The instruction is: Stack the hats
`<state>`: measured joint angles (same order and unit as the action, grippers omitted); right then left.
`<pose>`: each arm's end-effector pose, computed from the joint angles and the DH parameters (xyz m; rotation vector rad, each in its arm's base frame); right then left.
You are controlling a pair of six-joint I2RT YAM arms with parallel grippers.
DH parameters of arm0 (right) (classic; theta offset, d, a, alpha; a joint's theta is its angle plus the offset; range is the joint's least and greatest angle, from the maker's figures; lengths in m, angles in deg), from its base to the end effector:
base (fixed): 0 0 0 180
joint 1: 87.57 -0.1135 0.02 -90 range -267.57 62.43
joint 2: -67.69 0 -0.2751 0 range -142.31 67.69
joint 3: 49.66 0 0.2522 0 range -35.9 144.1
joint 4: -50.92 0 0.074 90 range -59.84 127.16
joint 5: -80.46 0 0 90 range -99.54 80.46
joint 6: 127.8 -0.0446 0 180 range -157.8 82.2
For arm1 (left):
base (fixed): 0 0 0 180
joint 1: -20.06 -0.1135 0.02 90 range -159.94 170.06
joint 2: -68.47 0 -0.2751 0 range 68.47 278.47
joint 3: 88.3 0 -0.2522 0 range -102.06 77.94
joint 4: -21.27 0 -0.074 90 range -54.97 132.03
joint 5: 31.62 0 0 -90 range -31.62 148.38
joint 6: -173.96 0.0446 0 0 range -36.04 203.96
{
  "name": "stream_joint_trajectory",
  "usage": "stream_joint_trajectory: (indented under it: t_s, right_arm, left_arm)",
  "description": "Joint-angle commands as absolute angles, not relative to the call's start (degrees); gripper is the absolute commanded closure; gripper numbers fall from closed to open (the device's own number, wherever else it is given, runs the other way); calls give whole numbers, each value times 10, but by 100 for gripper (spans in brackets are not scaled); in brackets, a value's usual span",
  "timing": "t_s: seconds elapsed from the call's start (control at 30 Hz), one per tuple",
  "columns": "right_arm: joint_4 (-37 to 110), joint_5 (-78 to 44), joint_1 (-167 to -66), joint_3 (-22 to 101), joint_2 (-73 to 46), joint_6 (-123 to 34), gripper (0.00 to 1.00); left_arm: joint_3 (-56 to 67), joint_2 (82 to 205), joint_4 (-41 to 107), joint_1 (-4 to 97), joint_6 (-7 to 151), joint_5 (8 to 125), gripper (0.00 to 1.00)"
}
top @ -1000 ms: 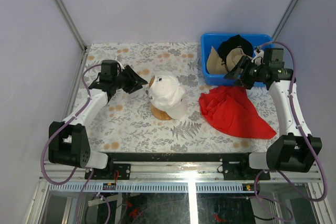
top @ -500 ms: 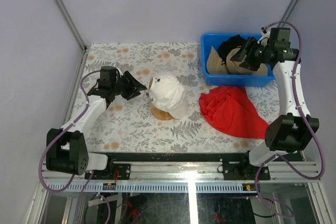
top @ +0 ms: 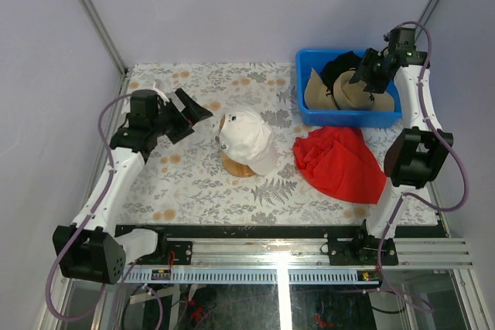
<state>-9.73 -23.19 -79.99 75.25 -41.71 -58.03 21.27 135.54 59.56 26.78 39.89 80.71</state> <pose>0.4347 -0.0472 0.3572 0.4541 2.3198 0.3882 0.2553 -0.0471 0.3157 -0.5053 2.2239 -0.9117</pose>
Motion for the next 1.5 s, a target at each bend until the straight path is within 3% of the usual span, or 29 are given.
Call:
stream_joint_trajectory:
  t_s: [0.0,0.27,0.6,0.9,1.07,1.17,1.33,1.47]
  right_arm:
    - [-79,-198,-798,798,-450,-563,38]
    - [-91,-143,-830,872,-533,-533,35]
    - [-106,19,-908,917,-596,-494,32]
    - [-130,121,-915,930,-623,-485,28]
    - [-132,164,-916,940,-642,-484,31]
    - [-133,167,-916,950,-656,-487,39]
    - [-136,194,-916,953,-655,-485,97]
    - [-131,190,-916,929,-597,-482,100]
  left_arm:
    - [154,1317,610,257,397,788,0]
    - [161,1287,561,248,376,813,0]
    - [155,1290,597,244,388,841,0]
    - [159,1288,611,233,396,842,0]
    - [159,1288,611,232,396,843,0]
    - [151,1288,618,232,405,842,0]
    - [118,1299,643,232,426,845,0]
    - [72,1320,645,232,422,879,12]
